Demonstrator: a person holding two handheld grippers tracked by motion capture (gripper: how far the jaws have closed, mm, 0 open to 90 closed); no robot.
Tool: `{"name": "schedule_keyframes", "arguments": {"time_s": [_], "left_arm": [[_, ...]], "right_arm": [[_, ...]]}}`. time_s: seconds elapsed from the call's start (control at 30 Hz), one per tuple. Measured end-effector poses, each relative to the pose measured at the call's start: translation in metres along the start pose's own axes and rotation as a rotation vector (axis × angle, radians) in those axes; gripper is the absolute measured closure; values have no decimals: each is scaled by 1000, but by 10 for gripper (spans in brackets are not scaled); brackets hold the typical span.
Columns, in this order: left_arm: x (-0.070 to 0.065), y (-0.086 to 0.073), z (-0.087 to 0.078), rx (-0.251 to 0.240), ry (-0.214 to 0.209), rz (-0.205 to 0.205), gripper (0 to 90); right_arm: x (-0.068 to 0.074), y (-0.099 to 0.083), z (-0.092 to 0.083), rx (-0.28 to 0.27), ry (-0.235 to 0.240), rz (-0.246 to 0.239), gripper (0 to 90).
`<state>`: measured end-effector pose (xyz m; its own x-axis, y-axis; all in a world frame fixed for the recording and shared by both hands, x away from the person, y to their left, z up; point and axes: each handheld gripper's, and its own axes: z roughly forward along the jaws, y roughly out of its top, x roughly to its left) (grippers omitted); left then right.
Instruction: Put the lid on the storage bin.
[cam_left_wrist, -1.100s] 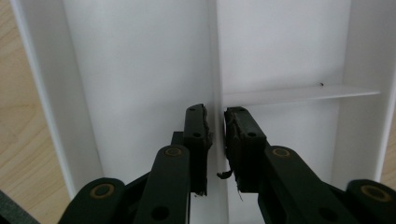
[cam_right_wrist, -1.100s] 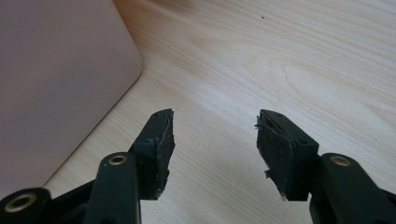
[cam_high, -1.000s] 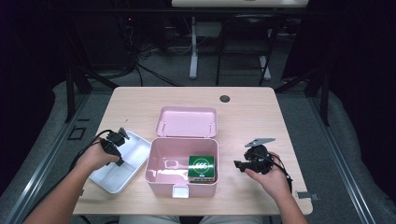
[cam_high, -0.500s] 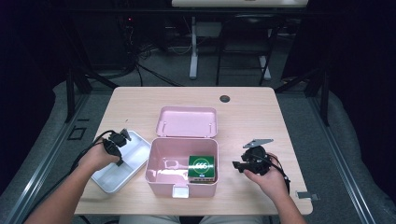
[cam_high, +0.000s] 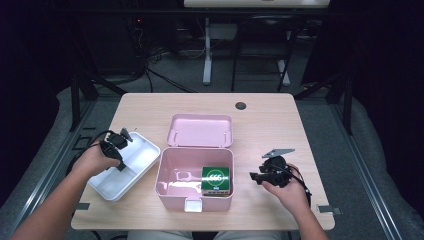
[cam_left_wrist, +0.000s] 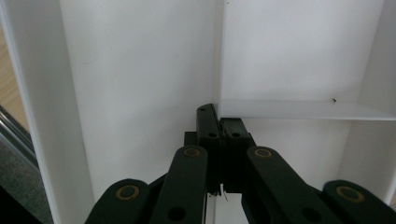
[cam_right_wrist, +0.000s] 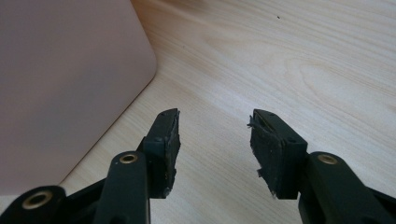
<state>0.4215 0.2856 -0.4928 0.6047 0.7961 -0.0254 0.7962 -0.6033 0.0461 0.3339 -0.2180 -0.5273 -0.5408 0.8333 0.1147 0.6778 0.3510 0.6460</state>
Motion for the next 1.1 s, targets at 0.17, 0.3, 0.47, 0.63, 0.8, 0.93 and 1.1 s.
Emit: {"name": "schedule_keyframes", "arguments": {"time_s": [0.17,0.3,0.47,0.63,0.8,0.93,1.1], "left_arm": [[2,-5,-16,-11,15,24,891],[2,-8,-30,-21,35,96,890],[-1,-11,-48,-27,51,203,890],[-9,-13,-61,-5,71,353,890],[-15,-13,-72,-1,82,411,890],[-19,-10,-79,0,84,433,890],[-23,-7,-86,-7,85,453,890]], "right_arm": [[-1,0,0,-3,-4,-2,518],[-1,0,0,5,-7,1,518],[-1,0,1,2,-6,-5,519],[-2,-1,1,10,-11,7,518],[-3,-1,1,9,-13,5,518],[-3,-1,1,10,-9,8,518],[-5,-2,0,1,-4,16,519]]}}
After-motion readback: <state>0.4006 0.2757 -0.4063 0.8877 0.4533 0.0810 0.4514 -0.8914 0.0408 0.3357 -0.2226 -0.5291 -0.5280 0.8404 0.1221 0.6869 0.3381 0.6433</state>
